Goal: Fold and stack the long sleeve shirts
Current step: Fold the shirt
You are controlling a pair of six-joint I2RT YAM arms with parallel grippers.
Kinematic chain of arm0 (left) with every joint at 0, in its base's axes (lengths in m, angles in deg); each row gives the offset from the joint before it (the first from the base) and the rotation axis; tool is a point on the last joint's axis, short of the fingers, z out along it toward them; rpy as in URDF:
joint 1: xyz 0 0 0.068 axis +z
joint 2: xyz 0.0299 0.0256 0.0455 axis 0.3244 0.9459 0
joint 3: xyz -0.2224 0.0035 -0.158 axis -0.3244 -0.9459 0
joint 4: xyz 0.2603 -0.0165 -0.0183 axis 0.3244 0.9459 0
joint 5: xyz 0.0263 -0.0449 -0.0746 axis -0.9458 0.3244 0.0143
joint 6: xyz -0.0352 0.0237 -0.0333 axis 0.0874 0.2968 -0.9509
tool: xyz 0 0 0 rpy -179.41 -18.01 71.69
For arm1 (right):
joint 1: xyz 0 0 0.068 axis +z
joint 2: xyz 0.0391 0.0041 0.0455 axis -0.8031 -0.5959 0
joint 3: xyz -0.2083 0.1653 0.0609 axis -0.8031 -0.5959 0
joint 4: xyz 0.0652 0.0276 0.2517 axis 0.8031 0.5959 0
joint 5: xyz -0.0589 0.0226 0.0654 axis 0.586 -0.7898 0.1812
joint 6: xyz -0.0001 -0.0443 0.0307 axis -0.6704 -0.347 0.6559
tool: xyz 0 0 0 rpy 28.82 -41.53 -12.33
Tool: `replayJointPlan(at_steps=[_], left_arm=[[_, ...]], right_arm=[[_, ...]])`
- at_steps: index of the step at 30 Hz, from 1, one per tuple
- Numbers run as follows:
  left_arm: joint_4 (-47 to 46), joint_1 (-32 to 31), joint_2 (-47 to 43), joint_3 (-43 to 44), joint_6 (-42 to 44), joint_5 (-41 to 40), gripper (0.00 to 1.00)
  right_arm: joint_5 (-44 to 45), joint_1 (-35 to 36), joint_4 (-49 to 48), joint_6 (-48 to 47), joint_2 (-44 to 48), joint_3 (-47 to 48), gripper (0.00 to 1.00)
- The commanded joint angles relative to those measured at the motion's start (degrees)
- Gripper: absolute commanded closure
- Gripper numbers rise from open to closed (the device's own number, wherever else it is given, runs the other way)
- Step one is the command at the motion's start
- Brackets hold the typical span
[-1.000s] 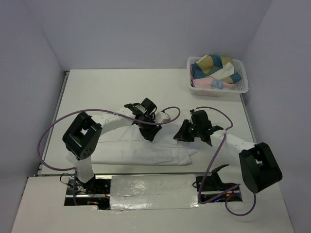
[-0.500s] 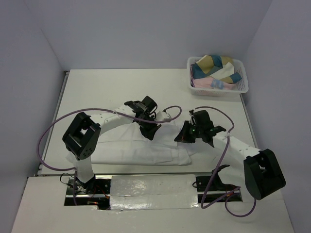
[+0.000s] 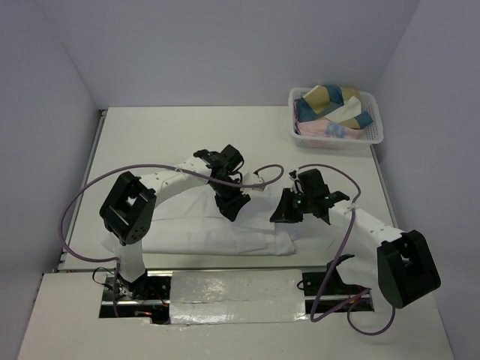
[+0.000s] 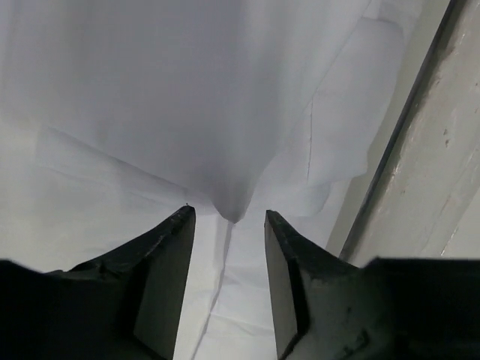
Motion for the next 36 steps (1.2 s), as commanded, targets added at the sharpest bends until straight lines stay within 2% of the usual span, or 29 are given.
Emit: replayJointPlan(at_steps=[1,2,3,5,6,10,13,14,16,17,19,20,23,27,28,31,34,36], left_arm=[[5.50,0.37,1.76,2.06,2.65,-0.26,0.44],[5.77,0.37,1.41,2.58,3.00,-1.13,0.39],[6.29,0.37,1.23,3.02,3.44,-2.01,0.30],[7.87,0.89,0.10,4.86,5.28,-4.20,0.24],[8.49,1.16,-0.35,5.57,6.16,-4.74,0.19],[11.83,3.61,-2.54,10.75,6.44,-5.19,0.16],[11.92,9.58,-6.31,12.26,3.01,-5.27,0.15],[11.57,14.12,-8.76,11.04,2.31,-6.75,0.14],[11.22,19.85,-11.41,9.11,2.91,-12.11,0.09],[10.78,27.19,-13.69,6.48,3.44,-13.43,0.08],[8.59,35.66,-15.02,4.01,5.02,-15.11,0.04],[8.15,43.79,-14.59,2.17,5.98,-15.55,0.04],[7.53,54.64,-10.39,0.75,10.03,-16.35,0.01],[1.21,61.79,-6.07,-1.98,11.88,-18.81,0.01],[0.68,63.81,-4.06,-1.98,11.97,-16.98,0.01],[0.24,66.45,-0.54,-2.06,11.44,-13.37,0.09],[-1.61,67.08,1.49,-3.82,10.74,-10.91,0.17],[-1.09,67.43,2.02,-4.70,10.65,-6.87,0.23]], right_arm=[[0.96,-0.34,0.66,-0.60,-1.73,0.12,0.77],[2.19,-0.34,1.27,-0.77,-1.90,0.55,0.63],[3.59,-0.34,3.19,-0.69,-1.65,0.82,0.57],[9.30,-0.42,5.05,-0.43,-0.51,1.61,0.44],[12.19,-0.42,6.80,-0.42,1.07,2.05,0.41],[16.25,-0.34,11.02,-0.78,5.12,5.47,0.34],[17.93,-0.34,15.76,-0.16,8.81,7.06,0.30],[18.80,-0.25,17.00,0.80,9.95,6.89,0.26],[19.16,-0.34,19.99,1.86,13.29,4.88,0.25],[20.12,-0.34,22.09,2.99,15.21,4.17,0.23],[21.35,-0.34,23.77,3.79,16.46,1.72,0.22],[21.97,-0.34,24.21,4.66,17.25,1.01,0.23],[22.24,-0.25,22.73,7.29,17.52,-1.98,0.22],[24.51,0.37,22.02,11.34,16.11,-4.10,0.25],[24.87,0.72,21.84,12.92,15.85,-4.88,0.26],[24.97,2.21,19.30,15.56,13.75,-6.29,0.28],[22.69,4.05,14.74,16.45,7.61,-7.70,0.30],[24.25,5.99,14.98,16.63,5.31,-5.86,0.32]])
